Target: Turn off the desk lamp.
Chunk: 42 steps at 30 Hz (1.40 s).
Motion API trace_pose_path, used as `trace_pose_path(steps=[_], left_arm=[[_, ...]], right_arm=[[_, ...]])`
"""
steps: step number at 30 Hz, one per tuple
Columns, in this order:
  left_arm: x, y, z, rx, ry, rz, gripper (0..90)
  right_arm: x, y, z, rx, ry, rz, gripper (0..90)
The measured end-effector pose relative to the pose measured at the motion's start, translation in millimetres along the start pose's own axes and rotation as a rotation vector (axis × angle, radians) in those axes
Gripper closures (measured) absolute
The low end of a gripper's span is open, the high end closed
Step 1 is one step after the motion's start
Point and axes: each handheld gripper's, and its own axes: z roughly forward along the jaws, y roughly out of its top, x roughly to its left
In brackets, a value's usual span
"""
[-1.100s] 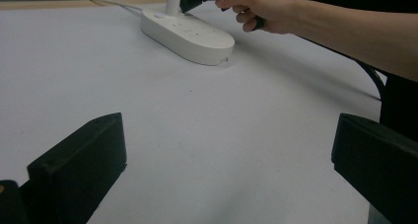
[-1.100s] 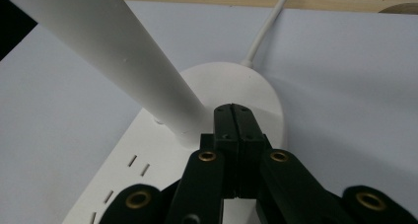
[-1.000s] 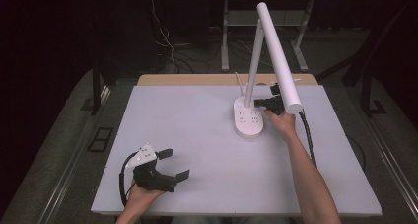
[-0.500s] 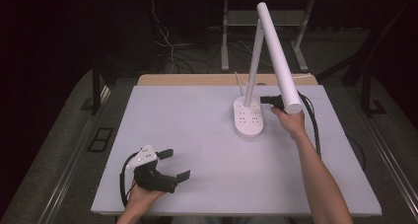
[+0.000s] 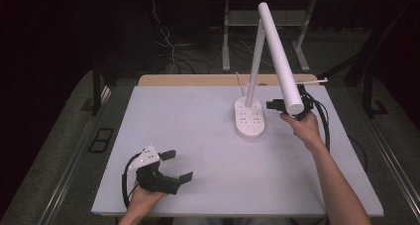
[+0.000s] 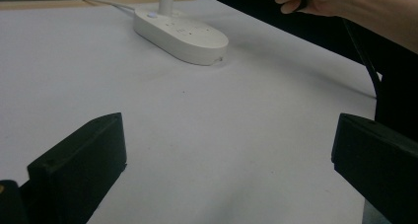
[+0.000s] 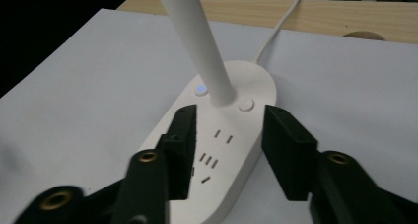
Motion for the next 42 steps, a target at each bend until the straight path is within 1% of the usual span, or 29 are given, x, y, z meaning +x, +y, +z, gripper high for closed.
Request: trace_pose_path(steps=[2, 6, 7, 8, 10, 11, 14, 19, 22, 28, 29, 33, 35, 38, 42], left_arm=[[-0.4, 0.0, 0.3, -0.001, -0.001, -0.002, 0.0], [-0.6, 0.0, 0.0, -0.003, -0.001, -0.002, 0.0], [-0.6, 0.0, -0.1, -0.003, -0.001, -0.003, 0.0], [-0.4, 0.0, -0.1, -0.003, -0.001, -0.002, 0.0], [-0.2, 0.1, 0.0, -0.003, -0.001, -0.002, 0.0], [-0.3, 0.1, 0.2, -0.004, -0.002, -0.003, 0.0], [-0.4, 0.1, 0.8, -0.002, -0.004, -0.003, 0.0], [-1.1, 0.1, 0.7, -0.003, -0.005, -0.003, 0.0], [-0.8, 0.1, 0.2, -0.003, -0.003, -0.004, 0.0], [0.0, 0.2, -0.3, -0.001, -0.002, 0.002, 0.0], [-0.4, 0.2, -0.2, -0.001, -0.002, -0.003, 0.0], [-0.5, 0.1, 0.3, -0.001, -0.003, 0.000, 0.0], [-0.8, 0.1, 0.2, -0.001, -0.003, -0.001, 0.0], [-0.8, 0.2, -0.1, -0.001, -0.001, -0.001, 0.0], [-0.8, 0.1, 0.1, -0.001, -0.003, -0.002, 0.0]], right_arm=[[3.7, -2.6, -7.8, 0.000, 0.004, 0.003, 41.7], [10.8, -9.4, -21.3, 0.005, 0.029, -0.011, 15.3], [12.8, -11.1, -24.4, 0.008, 0.042, -0.019, 10.4], [15.3, -13.3, -29.2, 0.005, 0.050, -0.028, 10.3], [18.8, -17.0, -35.3, -0.003, 0.051, -0.046, 0.9], [21.5, -20.1, -39.2, 0.002, 0.063, -0.047, 0.6], [26.6, -28.6, -46.3, -0.004, 0.076, -0.055, 0.6], [35.3, -46.2, -55.1, 0.000, 0.100, -0.054, 0.6], [40.4, -56.3, -59.4, 0.001, 0.108, -0.074, 0.6], [49.4, -74.6, -69.0, 0.002, 0.131, -0.088, 0.7], [50.8, -78.2, -71.2, -0.004, 0.133, -0.091, 0.7], [54.0, -89.5, -77.0, -0.020, 0.144, -0.084, 0.7], [56.0, -95.3, -79.1, -0.019, 0.147, -0.080, 0.7], [58.9, -103.9, -80.0, -0.015, 0.144, -0.080, 0.7], [61.5, -117.5, -80.1, -0.028, 0.145, -0.068, 0.7]])
